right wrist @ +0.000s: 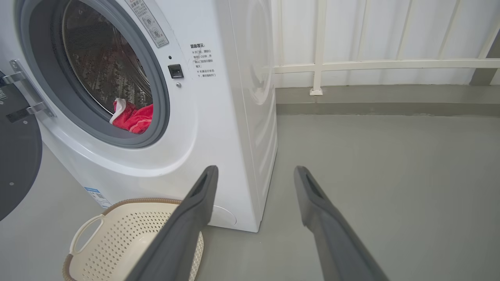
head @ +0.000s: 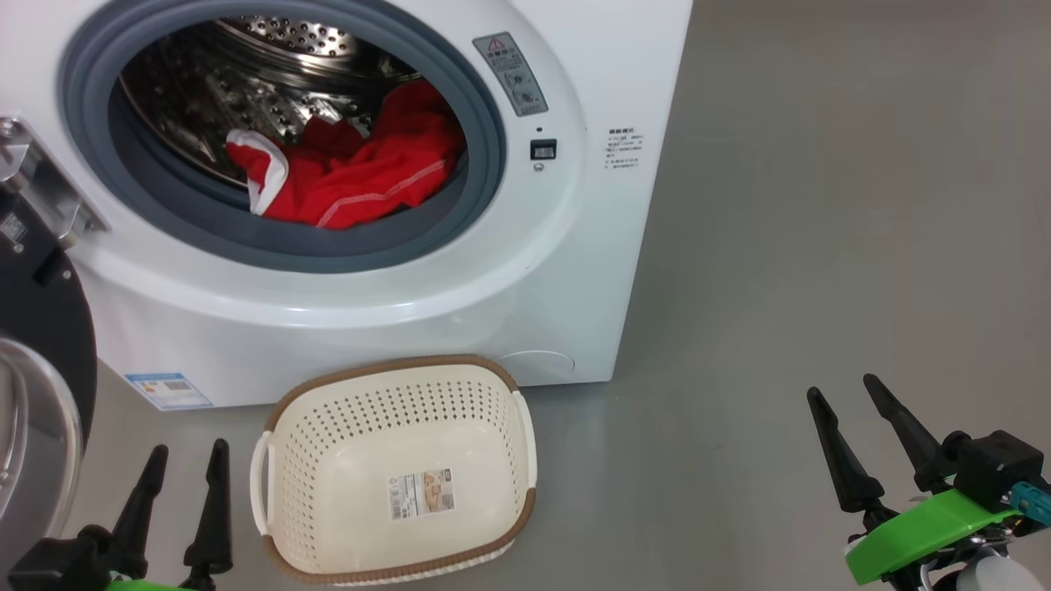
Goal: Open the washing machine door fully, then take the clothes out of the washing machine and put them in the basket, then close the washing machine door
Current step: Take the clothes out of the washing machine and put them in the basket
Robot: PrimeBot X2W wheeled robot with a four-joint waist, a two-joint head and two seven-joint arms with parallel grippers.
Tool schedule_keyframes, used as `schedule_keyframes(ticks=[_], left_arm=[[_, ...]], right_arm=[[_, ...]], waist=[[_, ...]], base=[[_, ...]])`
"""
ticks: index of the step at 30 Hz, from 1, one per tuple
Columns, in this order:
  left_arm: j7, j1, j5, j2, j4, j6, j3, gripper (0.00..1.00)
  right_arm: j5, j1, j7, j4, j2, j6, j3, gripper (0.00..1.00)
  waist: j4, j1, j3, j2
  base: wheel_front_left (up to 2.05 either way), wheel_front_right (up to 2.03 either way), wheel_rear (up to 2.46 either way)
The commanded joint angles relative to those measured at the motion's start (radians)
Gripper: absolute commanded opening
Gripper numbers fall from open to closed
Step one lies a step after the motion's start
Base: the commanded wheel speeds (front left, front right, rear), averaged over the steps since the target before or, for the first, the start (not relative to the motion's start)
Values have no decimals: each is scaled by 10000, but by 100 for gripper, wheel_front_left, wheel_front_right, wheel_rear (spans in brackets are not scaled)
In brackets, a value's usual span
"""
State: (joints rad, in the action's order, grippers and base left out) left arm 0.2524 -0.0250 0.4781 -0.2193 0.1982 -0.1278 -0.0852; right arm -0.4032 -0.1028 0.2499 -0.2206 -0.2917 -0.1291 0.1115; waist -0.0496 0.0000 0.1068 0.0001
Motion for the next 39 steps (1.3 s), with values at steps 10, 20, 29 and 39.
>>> schedule_keyframes(ticks=[10,20,29,39], left_arm=[[93,-448,-177,-210,-67,-29,382,100],[93,-1043,-210,-80,385,-29,8,100],[78,-4549,-128,-402,3251,-29,-1463,100],[-696,-8378,447,-796,5944,-29,-3042,100]], right_arm=[[155,-279,118,288,-72,-16,274,100],[187,-482,118,298,59,-16,360,100],[315,-1059,118,346,391,-16,567,100],[444,-1667,118,389,769,-16,744,100]], waist=[[45,0,157,-1],[9,0,464,-1],[-192,0,1381,-1],[-608,0,2431,-1]], base=[[42,-42,0],[0,0,0],[0,0,0],[0,0,0]])
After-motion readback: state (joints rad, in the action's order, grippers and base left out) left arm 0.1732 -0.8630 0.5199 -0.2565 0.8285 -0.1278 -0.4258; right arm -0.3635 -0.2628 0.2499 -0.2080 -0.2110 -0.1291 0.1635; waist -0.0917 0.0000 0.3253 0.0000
